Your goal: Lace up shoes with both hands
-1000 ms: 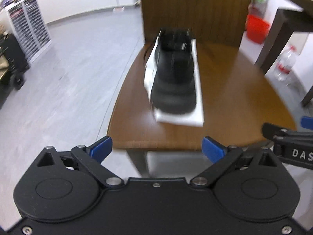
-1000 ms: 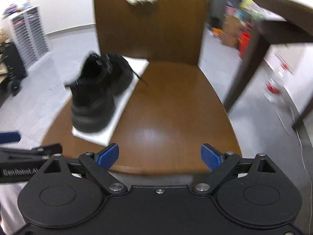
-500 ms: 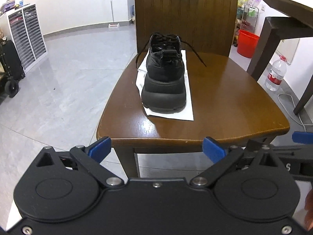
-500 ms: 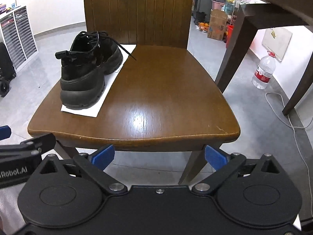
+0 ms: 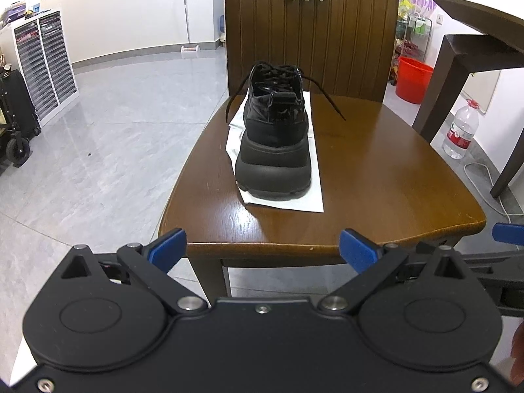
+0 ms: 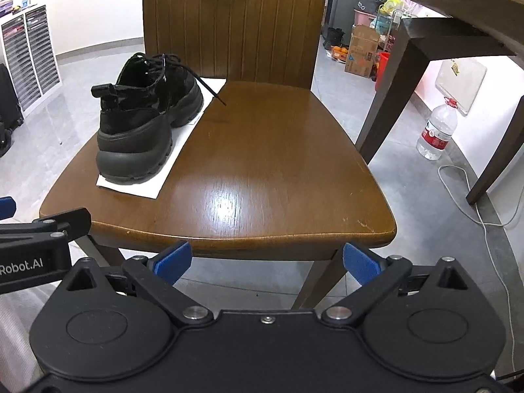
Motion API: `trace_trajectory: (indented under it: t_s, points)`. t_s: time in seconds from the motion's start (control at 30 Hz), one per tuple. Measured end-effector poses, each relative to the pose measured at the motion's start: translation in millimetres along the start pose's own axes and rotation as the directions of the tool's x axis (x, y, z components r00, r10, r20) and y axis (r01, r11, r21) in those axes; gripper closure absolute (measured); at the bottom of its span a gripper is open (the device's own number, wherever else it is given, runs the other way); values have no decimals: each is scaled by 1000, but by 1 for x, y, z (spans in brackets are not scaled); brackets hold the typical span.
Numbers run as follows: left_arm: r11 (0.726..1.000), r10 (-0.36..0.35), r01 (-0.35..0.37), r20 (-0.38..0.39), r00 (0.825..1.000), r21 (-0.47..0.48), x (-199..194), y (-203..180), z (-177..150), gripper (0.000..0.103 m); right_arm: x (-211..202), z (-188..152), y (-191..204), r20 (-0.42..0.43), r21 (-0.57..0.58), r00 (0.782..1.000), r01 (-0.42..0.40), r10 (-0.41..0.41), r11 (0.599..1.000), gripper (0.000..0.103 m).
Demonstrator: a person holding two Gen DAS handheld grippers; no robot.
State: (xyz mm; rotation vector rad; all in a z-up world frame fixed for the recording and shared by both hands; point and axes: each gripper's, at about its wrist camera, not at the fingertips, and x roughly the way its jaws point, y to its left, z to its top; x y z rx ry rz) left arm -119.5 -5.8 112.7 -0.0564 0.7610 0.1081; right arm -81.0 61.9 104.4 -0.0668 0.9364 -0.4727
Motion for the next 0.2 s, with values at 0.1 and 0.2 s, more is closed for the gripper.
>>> trace_trajectory:
  t_s: [0.1,0.2]
  points:
    - [1000,10,-10,18,1000,14,-1,-2,-1,2,-1,0,1,9,-5,1000,-1,1,1000,3]
    - [1000,16,-17,23,1000,23,0,-3,-1,2,0,-1,2,11,-15,1000,7,-7,1000,3]
